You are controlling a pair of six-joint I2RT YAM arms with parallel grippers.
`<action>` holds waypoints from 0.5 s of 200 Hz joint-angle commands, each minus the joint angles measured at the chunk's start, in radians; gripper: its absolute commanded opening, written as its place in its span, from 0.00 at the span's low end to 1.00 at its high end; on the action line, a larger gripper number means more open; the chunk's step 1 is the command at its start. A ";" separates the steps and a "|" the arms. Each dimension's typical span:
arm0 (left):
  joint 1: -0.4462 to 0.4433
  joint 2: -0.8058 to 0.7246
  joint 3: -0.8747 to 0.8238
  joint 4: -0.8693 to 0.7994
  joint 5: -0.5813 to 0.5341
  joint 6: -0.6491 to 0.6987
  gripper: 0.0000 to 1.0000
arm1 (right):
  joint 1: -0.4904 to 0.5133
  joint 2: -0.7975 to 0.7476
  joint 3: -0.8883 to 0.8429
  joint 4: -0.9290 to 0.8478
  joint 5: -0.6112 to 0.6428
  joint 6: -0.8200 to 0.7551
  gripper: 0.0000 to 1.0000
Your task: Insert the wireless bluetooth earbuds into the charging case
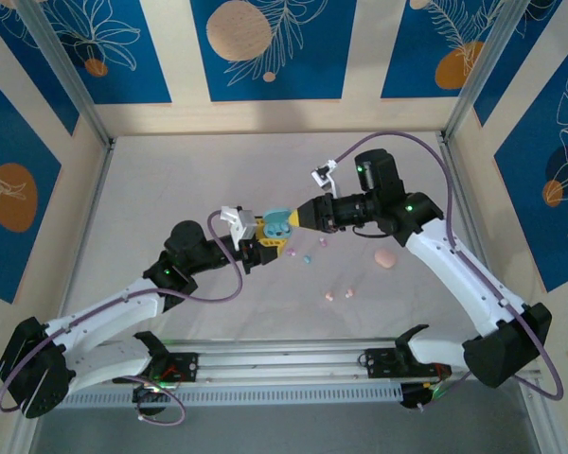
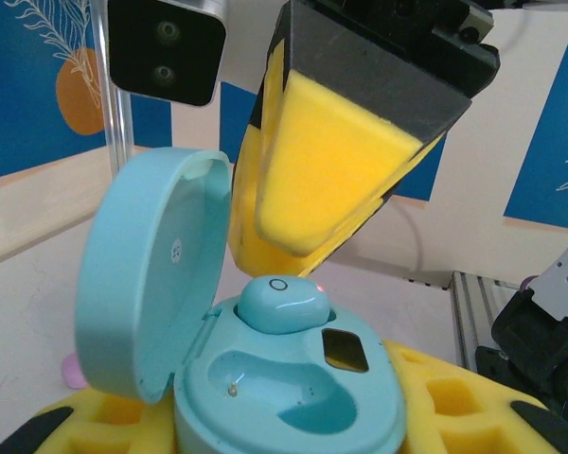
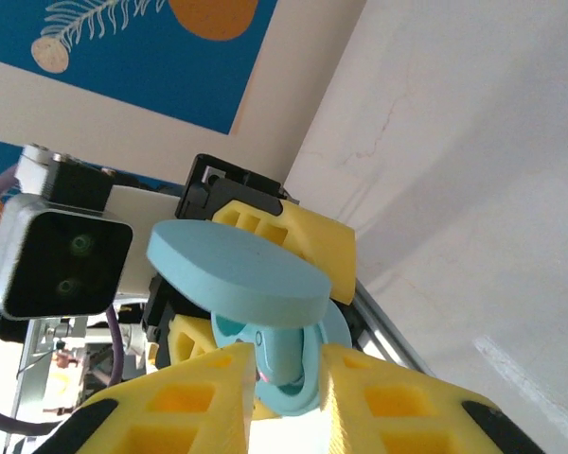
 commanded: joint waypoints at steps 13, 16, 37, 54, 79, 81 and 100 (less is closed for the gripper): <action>-0.010 -0.031 0.007 0.027 -0.017 0.033 0.33 | -0.054 -0.080 -0.029 -0.007 0.054 0.002 0.27; -0.011 -0.033 0.007 0.025 -0.017 0.033 0.33 | -0.059 -0.083 -0.032 -0.009 0.068 0.001 0.27; -0.010 -0.049 0.000 0.019 -0.037 0.040 0.33 | -0.088 -0.086 -0.067 -0.059 0.228 0.000 0.29; -0.010 -0.070 -0.003 0.004 -0.051 0.047 0.32 | -0.111 -0.038 -0.095 -0.131 0.358 -0.009 0.30; -0.010 -0.107 -0.002 -0.025 -0.070 0.059 0.32 | -0.120 0.104 -0.110 -0.186 0.369 -0.063 0.31; -0.010 -0.110 -0.002 -0.027 -0.072 0.059 0.32 | -0.118 0.117 -0.110 -0.187 0.367 -0.070 0.31; -0.011 -0.136 -0.002 -0.048 -0.086 0.068 0.32 | -0.087 0.231 -0.106 -0.198 0.411 -0.106 0.33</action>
